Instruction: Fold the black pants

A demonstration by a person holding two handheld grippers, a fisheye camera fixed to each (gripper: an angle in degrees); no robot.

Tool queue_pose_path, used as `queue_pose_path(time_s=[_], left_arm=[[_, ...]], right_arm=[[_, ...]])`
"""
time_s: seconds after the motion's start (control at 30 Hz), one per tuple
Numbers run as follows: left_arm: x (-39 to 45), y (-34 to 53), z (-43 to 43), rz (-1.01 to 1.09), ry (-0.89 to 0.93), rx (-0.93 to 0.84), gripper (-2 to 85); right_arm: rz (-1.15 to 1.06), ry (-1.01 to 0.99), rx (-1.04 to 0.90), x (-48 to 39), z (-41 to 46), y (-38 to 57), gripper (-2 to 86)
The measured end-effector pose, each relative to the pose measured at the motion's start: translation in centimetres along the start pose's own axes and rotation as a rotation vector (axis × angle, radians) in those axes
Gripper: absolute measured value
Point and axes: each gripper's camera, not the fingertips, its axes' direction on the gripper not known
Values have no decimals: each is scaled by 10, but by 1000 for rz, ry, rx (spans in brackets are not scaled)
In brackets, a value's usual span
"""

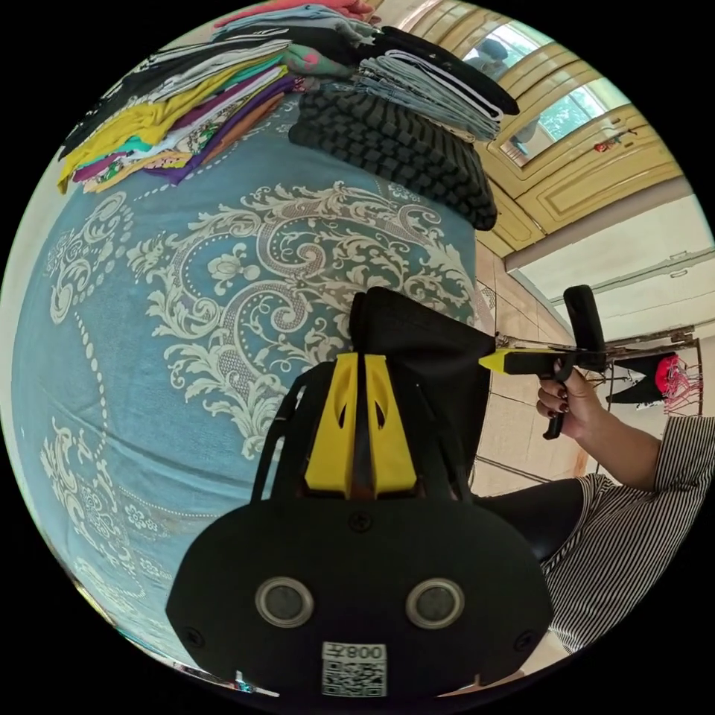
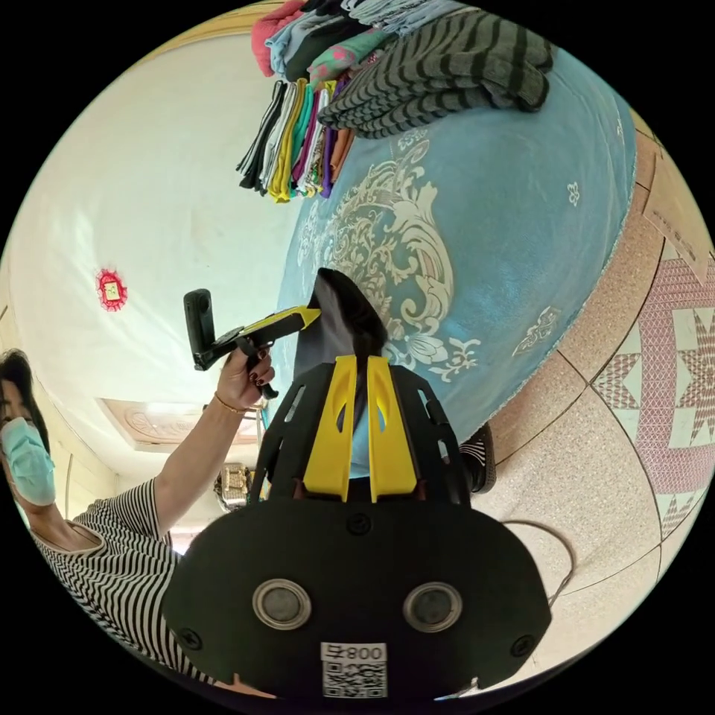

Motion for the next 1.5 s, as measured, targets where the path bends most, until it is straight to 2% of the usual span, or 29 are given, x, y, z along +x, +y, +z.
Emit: queue_pose_path(time_s=[0.3, 0.53, 0.73, 0.87, 0.97, 1.07, 1.13, 1.27, 1.4, 1.43, 1.5], left_arm=[[-28, 23, 24, -34, 68, 74, 75], [-46, 48, 71, -13, 129, 6, 59], [-65, 99, 77, -36, 184, 98, 20], [-80, 132, 100, -78, 168, 89, 19], [-90, 171, 121, -141, 131, 110, 23], [-91, 232, 109, -211, 72, 277, 25], [-90, 302, 98, -241, 48, 400, 25], [-102, 437, 97, -380, -30, 448, 23], [-134, 622, 105, -731, -161, 418, 11], [-141, 674, 112, -859, -169, 396, 8], [-144, 745, 125, -984, -130, 395, 5]], right_arm=[[24, -30, 1, -3, 7, -1, 47], [35, -60, -1, -19, 30, -3, 82], [14, -34, -18, -44, 51, -10, 44], [-33, -7, -12, -62, 60, -13, 30], [15, 0, -31, -57, 79, -17, 27], [53, -68, -19, -56, 90, -14, 27], [42, -78, -24, -63, 98, -11, 29], [38, -93, -19, -77, 108, -7, 32], [31, -66, -5, -96, 114, 0, 30], [34, -68, 1, -102, 117, 3, 26], [29, -49, 14, -114, 122, 7, 20]])
